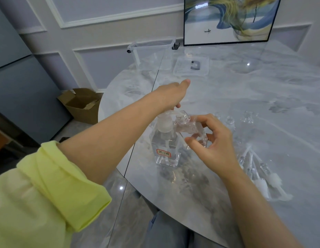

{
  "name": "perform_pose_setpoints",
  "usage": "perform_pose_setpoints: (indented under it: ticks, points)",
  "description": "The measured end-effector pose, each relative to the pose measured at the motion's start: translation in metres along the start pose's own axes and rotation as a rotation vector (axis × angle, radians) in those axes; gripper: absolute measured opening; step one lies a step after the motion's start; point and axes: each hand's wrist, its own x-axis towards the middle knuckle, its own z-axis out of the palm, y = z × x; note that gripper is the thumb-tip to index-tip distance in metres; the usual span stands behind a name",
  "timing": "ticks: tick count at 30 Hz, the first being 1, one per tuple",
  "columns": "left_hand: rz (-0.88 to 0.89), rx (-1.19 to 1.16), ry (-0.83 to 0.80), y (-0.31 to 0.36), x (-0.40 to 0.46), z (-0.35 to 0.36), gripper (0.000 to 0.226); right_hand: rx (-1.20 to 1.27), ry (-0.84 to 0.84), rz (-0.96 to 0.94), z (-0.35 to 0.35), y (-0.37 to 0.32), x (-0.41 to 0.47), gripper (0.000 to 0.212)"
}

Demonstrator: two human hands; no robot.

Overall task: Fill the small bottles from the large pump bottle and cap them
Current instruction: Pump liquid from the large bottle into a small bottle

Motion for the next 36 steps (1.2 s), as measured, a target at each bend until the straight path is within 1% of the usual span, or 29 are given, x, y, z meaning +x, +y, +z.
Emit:
perform_pose_setpoints:
  ticks: [3, 7, 10, 15, 19, 24, 26, 30, 33, 36]
  points:
    - [-0.04, 0.021, -0.019, -0.0021, 0.0002, 0.0008, 0.067, -0.023, 0.001, -0.003, -0.0002, 0.0011, -0.0004, 0.037]
    - [-0.001, 0.068, 0.028, 0.0036, -0.0007, 0.0007, 0.066, 0.003, 0.008, 0.006, -0.0006, 0.0001, -0.0006, 0.036]
    - [-0.024, 0.086, -0.006, 0.0021, -0.0027, 0.0027, 0.068, -0.022, 0.001, -0.01, -0.0004, 0.0013, 0.0004, 0.036]
    - [0.004, 0.052, 0.022, 0.0015, -0.001, 0.0019, 0.067, -0.003, 0.011, -0.016, -0.0002, 0.0005, 0.0001, 0.036]
    - [-0.014, 0.054, -0.014, 0.0014, -0.0013, 0.0025, 0.067, -0.008, 0.019, -0.019, 0.0006, 0.0009, 0.0002, 0.036]
    - [-0.003, 0.04, 0.009, 0.0005, 0.0008, 0.0023, 0.067, 0.007, 0.026, -0.013, 0.0016, -0.0005, -0.0002, 0.036]
    - [-0.01, 0.055, -0.003, -0.001, -0.0007, 0.003, 0.068, 0.009, 0.023, -0.003, 0.001, -0.0004, -0.0005, 0.036]
    - [0.022, 0.055, 0.04, -0.0015, -0.0002, 0.0005, 0.068, 0.035, 0.024, 0.021, 0.0015, -0.0023, -0.0002, 0.038]
    - [-0.007, 0.107, -0.015, -0.0013, -0.0031, 0.0025, 0.071, 0.013, 0.017, 0.014, 0.0016, -0.0013, 0.0004, 0.038]
    - [0.026, 0.128, 0.011, 0.0021, -0.0044, 0.0007, 0.07, 0.038, 0.018, 0.057, -0.0002, 0.0012, 0.0002, 0.037]
